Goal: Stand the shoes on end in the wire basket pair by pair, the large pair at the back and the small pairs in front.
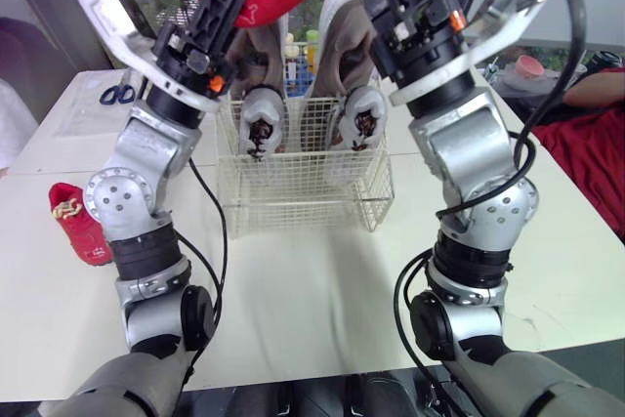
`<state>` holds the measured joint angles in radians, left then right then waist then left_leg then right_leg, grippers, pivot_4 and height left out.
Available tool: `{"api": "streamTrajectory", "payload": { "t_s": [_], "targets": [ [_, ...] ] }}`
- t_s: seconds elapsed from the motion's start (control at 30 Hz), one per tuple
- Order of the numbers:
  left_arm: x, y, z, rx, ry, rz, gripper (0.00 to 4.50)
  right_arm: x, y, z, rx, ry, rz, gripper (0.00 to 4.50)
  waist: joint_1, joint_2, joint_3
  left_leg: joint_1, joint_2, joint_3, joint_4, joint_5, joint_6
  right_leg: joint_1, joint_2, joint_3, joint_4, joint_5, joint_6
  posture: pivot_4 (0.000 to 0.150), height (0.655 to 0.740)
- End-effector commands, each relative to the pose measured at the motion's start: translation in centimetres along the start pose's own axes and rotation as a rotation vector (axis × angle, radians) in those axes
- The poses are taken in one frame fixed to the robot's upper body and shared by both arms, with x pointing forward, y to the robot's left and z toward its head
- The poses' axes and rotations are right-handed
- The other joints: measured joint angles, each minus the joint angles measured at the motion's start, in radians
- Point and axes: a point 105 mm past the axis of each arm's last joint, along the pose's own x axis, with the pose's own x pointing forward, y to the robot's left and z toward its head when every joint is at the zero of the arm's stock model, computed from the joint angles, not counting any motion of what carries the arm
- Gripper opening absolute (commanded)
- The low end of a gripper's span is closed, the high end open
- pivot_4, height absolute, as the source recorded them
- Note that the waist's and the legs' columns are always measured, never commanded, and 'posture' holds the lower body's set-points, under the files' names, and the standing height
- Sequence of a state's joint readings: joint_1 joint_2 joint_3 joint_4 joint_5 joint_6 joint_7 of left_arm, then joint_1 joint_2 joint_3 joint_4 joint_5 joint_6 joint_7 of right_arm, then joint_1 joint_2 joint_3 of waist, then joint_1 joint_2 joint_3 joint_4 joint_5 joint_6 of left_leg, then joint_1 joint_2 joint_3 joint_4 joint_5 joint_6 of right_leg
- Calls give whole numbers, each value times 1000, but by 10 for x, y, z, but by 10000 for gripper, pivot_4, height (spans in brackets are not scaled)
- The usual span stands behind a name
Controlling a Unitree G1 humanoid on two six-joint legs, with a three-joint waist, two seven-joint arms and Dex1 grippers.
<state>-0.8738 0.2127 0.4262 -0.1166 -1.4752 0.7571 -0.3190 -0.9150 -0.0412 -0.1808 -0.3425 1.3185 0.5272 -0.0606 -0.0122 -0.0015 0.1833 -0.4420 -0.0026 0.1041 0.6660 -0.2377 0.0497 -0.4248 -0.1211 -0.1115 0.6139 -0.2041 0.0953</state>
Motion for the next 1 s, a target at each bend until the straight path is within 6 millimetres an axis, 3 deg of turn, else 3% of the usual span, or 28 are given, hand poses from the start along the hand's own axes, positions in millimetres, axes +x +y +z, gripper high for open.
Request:
{"api": "streamTrajectory", "payload": {
  "t_s": [0.03,0.27,0.57,0.8,0.83,0.9,1.0],
  "targets": [
    [4,-22,-15,-28,96,-109,3481,3,15,22,-51,-99,48,44767,0,0,0,0,0,0,0,0,0,0,0,0,0,0,0,1500,7400],
    [6,-24,-3,-19,61,-115,3481,1,23,17,-80,-69,88,44767,-2,0,0,0,0,0,0,0,0,0,0,0,-1,0,0,1500,7400],
    [2,-17,-14,-12,110,-75,3481,2,35,14,-39,-81,113,44767,1,0,0,0,0,0,-1,0,0,-1,1,0,-1,0,0,1500,7400],
    [-5,-9,-22,13,158,-29,3481,5,26,16,-27,-74,118,14140,-1,0,0,0,1,0,-1,0,0,-1,1,0,-1,0,0,1500,7400],
    [-8,-9,-23,9,167,-25,7943,6,25,15,-27,-70,118,8946,-1,0,0,0,1,0,-1,0,0,-1,1,0,-1,0,0,1500,7400],
    [-14,-8,-26,7,199,-12,15376,7,24,15,-28,-64,117,8807,-2,0,0,0,1,0,-1,0,0,-1,1,0,-1,0,0,1500,7400],
    [-23,-10,-30,8,252,0,30633,7,24,14,-35,-58,122,8807,-1,0,0,0,1,0,-1,0,0,-1,1,0,-1,0,0,1500,7400]
  ]
}}
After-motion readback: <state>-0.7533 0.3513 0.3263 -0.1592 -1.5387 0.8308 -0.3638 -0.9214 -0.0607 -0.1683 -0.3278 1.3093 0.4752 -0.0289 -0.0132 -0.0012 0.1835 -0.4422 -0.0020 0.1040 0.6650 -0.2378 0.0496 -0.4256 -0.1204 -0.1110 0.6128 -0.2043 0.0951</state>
